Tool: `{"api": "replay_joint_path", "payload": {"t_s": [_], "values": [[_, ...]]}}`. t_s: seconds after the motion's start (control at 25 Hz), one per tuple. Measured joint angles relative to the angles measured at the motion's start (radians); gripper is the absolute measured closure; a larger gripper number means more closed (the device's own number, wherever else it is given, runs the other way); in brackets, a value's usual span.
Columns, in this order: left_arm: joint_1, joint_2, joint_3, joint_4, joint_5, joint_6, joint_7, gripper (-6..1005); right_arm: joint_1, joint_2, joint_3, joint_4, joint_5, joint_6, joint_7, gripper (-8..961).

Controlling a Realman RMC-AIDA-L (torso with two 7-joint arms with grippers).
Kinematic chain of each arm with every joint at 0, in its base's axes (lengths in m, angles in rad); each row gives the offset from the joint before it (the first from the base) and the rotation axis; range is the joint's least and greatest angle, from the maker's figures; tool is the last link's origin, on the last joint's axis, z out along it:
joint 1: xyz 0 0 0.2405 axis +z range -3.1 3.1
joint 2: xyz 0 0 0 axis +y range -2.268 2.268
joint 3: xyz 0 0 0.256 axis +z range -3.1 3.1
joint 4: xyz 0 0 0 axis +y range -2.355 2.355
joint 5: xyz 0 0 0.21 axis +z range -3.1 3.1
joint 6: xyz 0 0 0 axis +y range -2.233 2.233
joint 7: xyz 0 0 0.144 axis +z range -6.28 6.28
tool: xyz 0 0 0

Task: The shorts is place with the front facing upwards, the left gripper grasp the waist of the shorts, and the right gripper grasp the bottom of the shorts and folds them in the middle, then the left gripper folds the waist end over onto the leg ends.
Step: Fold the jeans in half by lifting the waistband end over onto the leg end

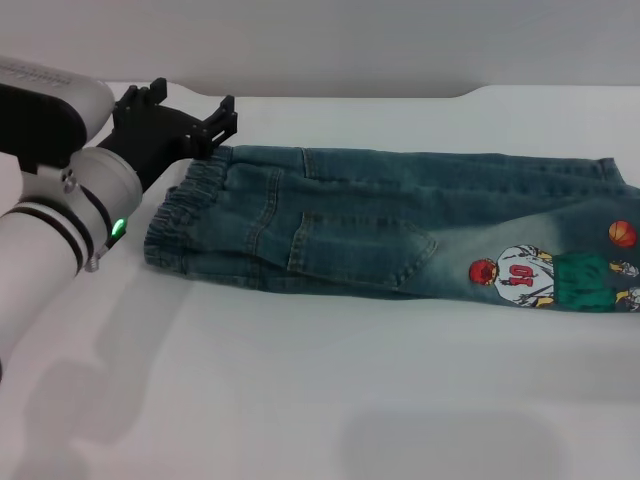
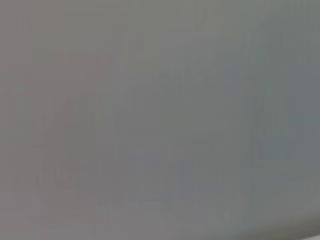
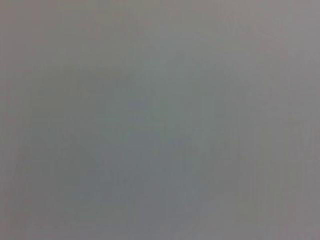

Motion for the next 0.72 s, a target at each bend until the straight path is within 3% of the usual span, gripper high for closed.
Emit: {"api": "replay_joint_path", "payload": {"t_s": [0.44,0.72], "values": [[0.023,-0.003,0.020,0.007,-0.002,0.093,0.000,152,0.086,0.002,0.025,-0.180,0.265,-0.077,-0.165,159],[0.016,-0.003,0.025,0.008,-0.002,0.088,-0.004,151,0.073,0.002,-0.032,-0.181,0.277,-0.031,-0.112,163]]}}
